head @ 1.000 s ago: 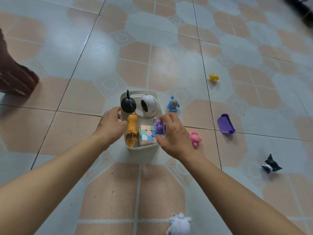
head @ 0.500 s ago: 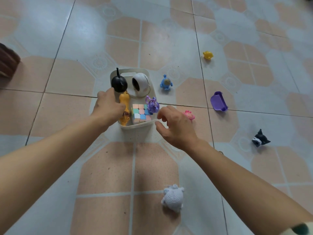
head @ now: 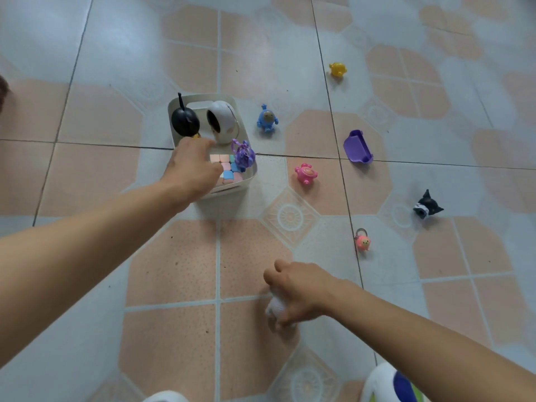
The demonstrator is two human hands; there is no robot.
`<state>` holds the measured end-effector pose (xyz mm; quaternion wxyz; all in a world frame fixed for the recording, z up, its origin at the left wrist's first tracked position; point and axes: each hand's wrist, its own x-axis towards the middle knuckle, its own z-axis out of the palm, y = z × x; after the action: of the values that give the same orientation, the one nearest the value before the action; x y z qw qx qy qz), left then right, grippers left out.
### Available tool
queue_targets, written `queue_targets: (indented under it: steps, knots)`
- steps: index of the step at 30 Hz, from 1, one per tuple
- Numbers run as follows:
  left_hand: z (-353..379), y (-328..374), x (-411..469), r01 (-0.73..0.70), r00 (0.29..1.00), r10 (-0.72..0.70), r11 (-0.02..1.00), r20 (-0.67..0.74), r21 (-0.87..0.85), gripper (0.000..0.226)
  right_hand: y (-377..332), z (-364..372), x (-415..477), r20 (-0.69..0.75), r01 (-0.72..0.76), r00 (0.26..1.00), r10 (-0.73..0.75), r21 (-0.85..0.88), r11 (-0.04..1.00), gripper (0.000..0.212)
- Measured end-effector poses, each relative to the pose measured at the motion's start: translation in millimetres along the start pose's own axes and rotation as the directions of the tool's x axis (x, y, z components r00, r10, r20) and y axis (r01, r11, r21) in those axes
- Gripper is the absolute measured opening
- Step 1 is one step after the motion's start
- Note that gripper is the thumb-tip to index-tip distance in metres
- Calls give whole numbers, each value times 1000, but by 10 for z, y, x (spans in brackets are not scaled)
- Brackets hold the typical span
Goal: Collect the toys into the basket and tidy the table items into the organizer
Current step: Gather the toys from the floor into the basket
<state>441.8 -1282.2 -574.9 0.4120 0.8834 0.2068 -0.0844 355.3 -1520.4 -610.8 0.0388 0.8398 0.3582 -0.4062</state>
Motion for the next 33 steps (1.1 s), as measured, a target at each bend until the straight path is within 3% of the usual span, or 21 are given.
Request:
queue_targets:
  steps: [4,8,13,17,22,27,33]
  knots:
    - [-38,15,-24,-25,1000,25,1000,-13,-12,45,0,-33,38,-61,-24,998,31,115,993,33]
    - [-111,-33,4,4,999,-4,1000,-42,-5,46,81,-565,126,-290,11,951,104,367,930,46]
    - [-189,-126,63,53,996,-57,997,-70,-62,56,70,-1437,346,-685,182,705,185,427,886,54]
    - [-221,-195,159,94,989,-102,993,-107,-77,47,-25,-1893,709,-797,242,579,172,369,897,61]
    - [-218,-298,284,163,979,-182,969,-89,-183,38,-110,-2011,1216,-809,128,579,104,216,968,65]
    - [-167,-404,373,288,956,-295,926,7,-245,58,-71,-1872,1544,-782,27,620,59,96,995,68]
    - [-82,-439,465,362,932,-350,888,95,-284,27,49,-1741,1630,-775,-10,632,23,22,1000,70]
